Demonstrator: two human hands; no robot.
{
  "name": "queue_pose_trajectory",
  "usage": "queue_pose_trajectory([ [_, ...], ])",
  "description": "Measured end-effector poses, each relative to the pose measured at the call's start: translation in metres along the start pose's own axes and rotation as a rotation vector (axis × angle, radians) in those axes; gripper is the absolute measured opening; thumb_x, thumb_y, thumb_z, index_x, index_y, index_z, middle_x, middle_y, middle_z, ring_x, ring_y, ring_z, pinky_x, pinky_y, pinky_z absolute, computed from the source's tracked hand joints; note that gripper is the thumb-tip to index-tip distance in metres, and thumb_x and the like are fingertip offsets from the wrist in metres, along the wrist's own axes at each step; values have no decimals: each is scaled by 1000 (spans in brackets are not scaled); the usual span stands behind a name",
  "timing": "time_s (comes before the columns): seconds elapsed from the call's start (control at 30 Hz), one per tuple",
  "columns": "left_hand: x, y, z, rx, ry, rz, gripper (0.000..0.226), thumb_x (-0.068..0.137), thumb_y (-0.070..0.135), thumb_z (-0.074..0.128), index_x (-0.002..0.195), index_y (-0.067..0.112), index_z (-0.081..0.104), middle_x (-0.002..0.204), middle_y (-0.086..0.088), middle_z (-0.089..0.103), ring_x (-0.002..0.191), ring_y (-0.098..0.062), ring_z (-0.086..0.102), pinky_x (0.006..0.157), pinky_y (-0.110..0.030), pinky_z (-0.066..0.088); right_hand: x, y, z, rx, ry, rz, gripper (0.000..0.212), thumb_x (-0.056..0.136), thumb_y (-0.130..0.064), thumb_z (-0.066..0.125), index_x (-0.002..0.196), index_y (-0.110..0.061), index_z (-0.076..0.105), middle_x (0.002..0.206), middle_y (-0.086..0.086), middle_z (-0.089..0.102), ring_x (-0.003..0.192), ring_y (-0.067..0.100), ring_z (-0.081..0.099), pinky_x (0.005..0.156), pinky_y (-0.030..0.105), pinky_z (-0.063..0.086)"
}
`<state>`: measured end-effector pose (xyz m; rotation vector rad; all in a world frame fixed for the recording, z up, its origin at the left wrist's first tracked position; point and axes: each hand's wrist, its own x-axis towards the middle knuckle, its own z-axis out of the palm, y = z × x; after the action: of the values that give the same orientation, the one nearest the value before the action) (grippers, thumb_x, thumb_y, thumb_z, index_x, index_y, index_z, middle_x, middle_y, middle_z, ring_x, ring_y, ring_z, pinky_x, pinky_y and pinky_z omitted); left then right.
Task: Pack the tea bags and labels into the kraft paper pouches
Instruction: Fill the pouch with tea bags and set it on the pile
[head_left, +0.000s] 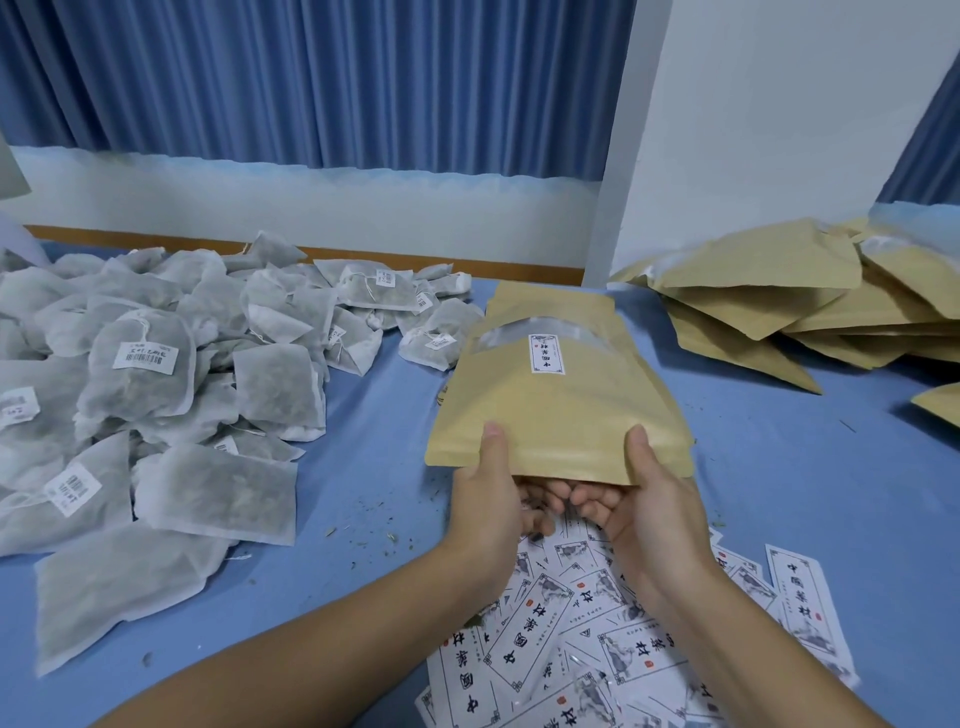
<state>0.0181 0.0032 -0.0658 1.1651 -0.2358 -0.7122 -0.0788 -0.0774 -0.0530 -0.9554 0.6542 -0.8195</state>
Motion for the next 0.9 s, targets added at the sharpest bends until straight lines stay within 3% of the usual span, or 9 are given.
queue_pose_trajectory([
  [0.1, 1, 0, -2, -67, 17, 1, 30, 106, 34, 45, 102, 11, 64, 74, -7, 73, 61, -24, 69, 53, -34, 52, 0, 2, -1, 27, 39, -19, 32, 105, -30, 49, 118, -3, 60, 90, 17, 73, 67, 26, 70, 51, 31, 55],
  [0.2, 2, 0, -1, -151, -22, 36, 18, 106, 18, 46, 105, 20, 64, 91, 3, 78, 89, -19, 75, 83, -43, 60, 3, 3, -1, 103, 62, -19, 21, 107, -20, 47, 117, -12, 63, 109, 8, 75, 95, 23, 74, 75, 37, 61],
  [0.27, 4, 1, 2, -185, -58, 32, 21, 105, 10, 45, 109, 21, 62, 97, 1, 78, 93, -21, 75, 92, -48, 57, 5, 3, -1, 191, 52, 7, 22, 105, -12, 49, 122, -12, 63, 116, 6, 74, 106, 23, 72, 86, 39, 59],
  [0.43, 6, 0, 15, -212, -137, 76, 38, 103, -2, 40, 121, 27, 56, 108, 1, 76, 100, -25, 73, 93, -52, 56, 10, -9, -4, 396, 5, 87, 32, 101, 2, 48, 129, -7, 59, 119, 11, 73, 106, 25, 72, 90, 39, 56],
  [0.63, 10, 4, 51, -216, -243, 78, 28, 104, 2, 45, 116, 23, 59, 111, -4, 75, 104, -26, 72, 99, -53, 52, 18, -38, -17, 494, -57, 19, 33, 99, 2, 50, 130, -8, 58, 123, 12, 71, 112, 27, 69, 91, 39, 57],
  [0.77, 30, 10, 108, -191, -351, 50, 28, 104, 0, 43, 109, 18, 63, 116, -11, 73, 114, -34, 66, 103, -60, 47, 43, -72, -40, 584, 34, -101, 38, 100, 6, 45, 135, -5, 55, 127, 15, 68, 117, 30, 66, 105, 46, 49],
  [0.9, 61, 10, 178, -185, -424, -5, 30, 103, -4, 40, 123, 9, 59, 125, -15, 67, 116, -33, 63, 101, -55, 49, 84, -117, -71, 598, 145, -167, 41, 98, 11, 43, 134, -5, 57, 127, 15, 67, 117, 31, 66, 96, 42, 55],
])
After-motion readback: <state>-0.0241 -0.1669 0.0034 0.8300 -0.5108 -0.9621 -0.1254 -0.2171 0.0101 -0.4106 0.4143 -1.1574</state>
